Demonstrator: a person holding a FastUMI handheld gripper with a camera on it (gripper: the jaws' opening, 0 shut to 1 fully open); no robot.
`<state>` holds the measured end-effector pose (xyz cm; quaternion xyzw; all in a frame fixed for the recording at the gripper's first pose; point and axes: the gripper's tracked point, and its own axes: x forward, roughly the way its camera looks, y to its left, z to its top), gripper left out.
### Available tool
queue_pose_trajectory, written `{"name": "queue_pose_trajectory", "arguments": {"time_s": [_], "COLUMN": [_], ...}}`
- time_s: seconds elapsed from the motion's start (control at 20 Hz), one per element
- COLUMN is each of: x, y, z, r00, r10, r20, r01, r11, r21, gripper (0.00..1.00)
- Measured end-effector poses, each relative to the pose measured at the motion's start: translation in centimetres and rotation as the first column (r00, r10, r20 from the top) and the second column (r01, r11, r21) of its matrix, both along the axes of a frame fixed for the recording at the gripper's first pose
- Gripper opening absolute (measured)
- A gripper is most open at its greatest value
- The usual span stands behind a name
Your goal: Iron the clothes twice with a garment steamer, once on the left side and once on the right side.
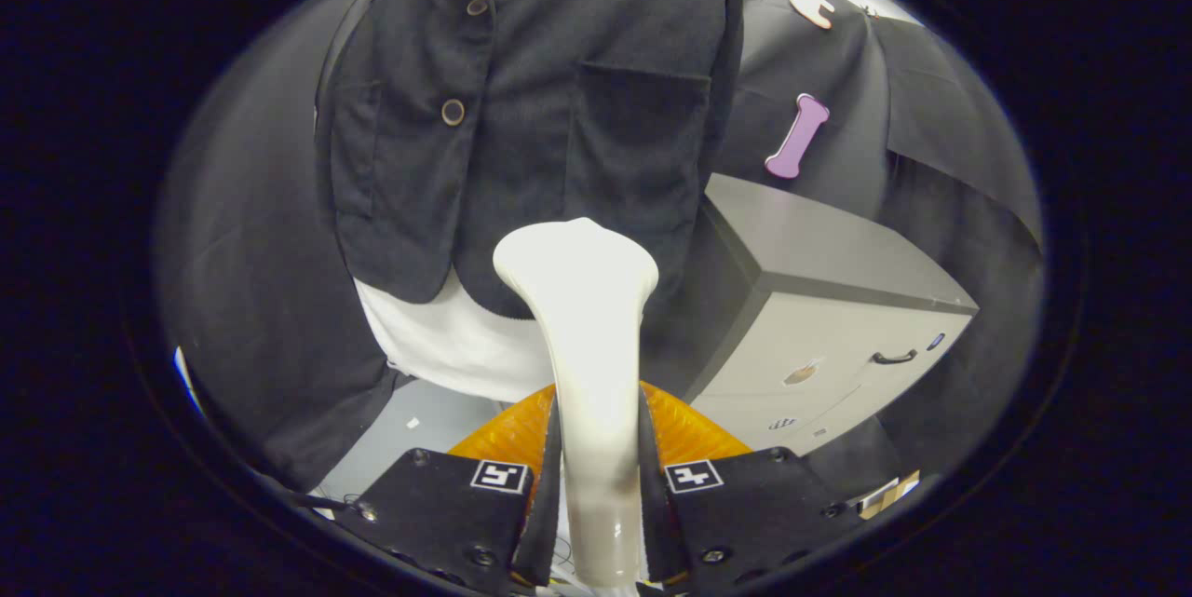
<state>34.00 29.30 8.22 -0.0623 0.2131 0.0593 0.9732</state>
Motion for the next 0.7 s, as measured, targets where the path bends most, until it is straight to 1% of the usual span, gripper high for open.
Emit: {"name": "queue_pose_trajectory", "arguments": {"time_s": [0.2, 0.35, 0.7], "x": [-1.3, -2.2, -3.3], "y": [0.6, 1.5, 4.9], "z": [4.4, 8.6, 19.6], "r00": [0.997, 0.991, 0.96], "r10": [0.014, 0.029, 0.056], "r20": [0.07, 0.131, 0.275], "r01": [-0.015, -0.032, -0.07], "r11": [1.0, 0.999, 0.997], "r21": [0.019, 0.024, 0.042], "gripper": [0.4, 0.4, 0.4]}}
